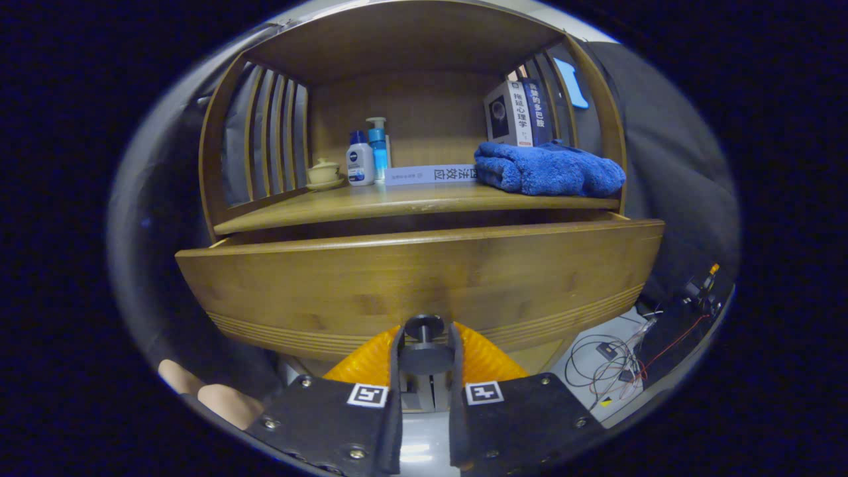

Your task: Pull open the drawer, take out the items inside it, and place them on the countertop above the cabinet.

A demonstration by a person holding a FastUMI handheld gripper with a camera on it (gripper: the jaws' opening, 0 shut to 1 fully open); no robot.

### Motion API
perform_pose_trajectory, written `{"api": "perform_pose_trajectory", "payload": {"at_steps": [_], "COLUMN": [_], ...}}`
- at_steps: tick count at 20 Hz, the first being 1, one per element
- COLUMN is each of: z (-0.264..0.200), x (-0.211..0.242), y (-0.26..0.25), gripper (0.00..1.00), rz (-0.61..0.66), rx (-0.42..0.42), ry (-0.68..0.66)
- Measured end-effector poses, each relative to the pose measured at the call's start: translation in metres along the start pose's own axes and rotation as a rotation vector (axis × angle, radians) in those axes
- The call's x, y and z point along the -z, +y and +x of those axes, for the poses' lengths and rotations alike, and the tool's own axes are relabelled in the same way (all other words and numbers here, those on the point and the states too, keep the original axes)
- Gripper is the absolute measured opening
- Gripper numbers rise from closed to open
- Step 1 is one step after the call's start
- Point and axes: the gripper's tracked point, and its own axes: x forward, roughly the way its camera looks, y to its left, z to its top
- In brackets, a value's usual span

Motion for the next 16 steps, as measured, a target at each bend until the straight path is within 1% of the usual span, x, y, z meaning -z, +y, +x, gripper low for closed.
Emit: {"api": "perform_pose_trajectory", "payload": {"at_steps": [7,13,14,15,16], "z": [-0.043,-0.064,-0.064,-0.062,-0.064], "x": [0.016,0.034,0.029,0.035,0.031], "y": [-0.005,-0.007,-0.006,-0.008,-0.008], "gripper": [0.28,0.28,0.28,0.29,0.29], "rz": [0.020,0.016,0.030,0.032,0.033], "rx": [-0.008,-0.009,-0.007,-0.005,-0.006], "ry": [0.014,0.049,0.028,0.048,0.038]}}
